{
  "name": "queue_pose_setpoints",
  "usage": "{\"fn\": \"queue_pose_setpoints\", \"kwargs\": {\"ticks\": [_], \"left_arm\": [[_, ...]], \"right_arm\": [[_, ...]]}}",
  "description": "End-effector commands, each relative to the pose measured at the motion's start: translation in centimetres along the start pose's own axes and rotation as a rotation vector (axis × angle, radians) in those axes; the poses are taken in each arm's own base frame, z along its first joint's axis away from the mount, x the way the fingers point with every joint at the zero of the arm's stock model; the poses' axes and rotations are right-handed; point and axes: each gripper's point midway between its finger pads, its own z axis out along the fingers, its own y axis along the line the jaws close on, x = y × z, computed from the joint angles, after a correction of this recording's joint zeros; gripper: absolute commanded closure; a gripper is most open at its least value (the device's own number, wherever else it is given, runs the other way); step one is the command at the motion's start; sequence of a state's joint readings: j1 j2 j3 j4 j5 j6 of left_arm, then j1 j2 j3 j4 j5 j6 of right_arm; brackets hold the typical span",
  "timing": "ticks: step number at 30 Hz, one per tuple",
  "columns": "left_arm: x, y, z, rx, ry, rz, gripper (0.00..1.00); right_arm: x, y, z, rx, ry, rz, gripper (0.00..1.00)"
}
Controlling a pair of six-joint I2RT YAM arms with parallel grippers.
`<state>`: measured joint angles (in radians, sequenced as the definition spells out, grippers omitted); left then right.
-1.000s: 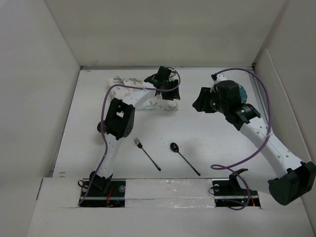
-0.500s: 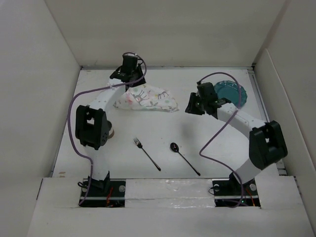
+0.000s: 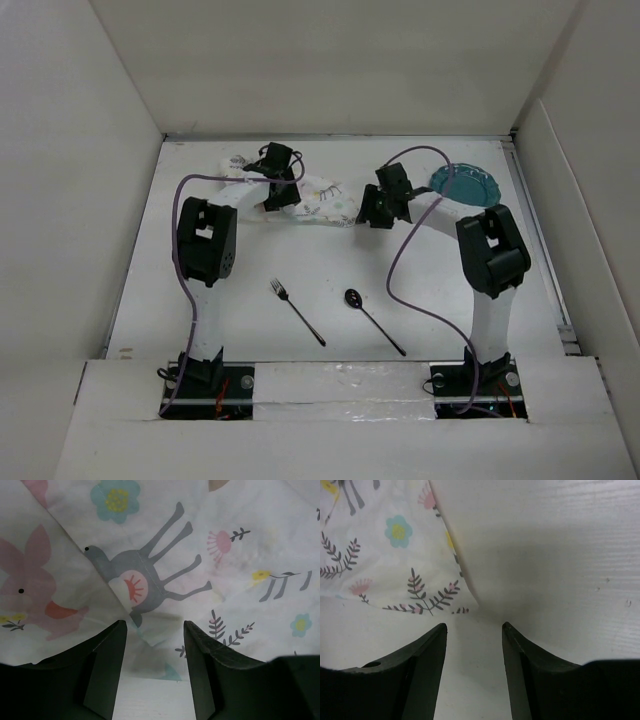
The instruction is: Set the dinner table for one person
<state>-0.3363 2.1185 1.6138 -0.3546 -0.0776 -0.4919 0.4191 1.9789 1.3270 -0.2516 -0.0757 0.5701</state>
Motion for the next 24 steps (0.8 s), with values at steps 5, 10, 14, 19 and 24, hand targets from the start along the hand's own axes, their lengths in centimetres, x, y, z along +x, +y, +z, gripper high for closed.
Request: {"fn": "queue_pose_setpoints", "kwargs": {"ticks": [5, 10, 14, 19, 24], "left_arm": [[-0.4, 0.0, 0.7, -0.025, 0.013, -0.008, 0.50], [0.5, 0.1, 1.3, -0.019, 0.035, -0.013, 0.48], [0.7, -0.3, 1.7, 0.007, 0.034, -0.027, 0.58], [-0.7, -1.1, 0.3, 0.041, -0.008, -0.033, 0.94], [-3.2, -2.7, -2.4, 0.111, -0.085, -0.042, 1.00]], "right_arm": [[-2.4, 1.9, 1.6, -0.065, -0.029, 0.042, 0.47], [-2.2, 2.5, 2.4, -0.091, -0.007, 0.044, 0.53], [-2.7, 3.4, 2.2, -0.139, -0.025, 0.044, 0.80], [-4.1, 4.7, 0.9, -0.193, -0.082, 0.026, 0.95], [-5.3, 6.3, -1.2, -0.215, -0.146, -0.022, 1.00]]}}
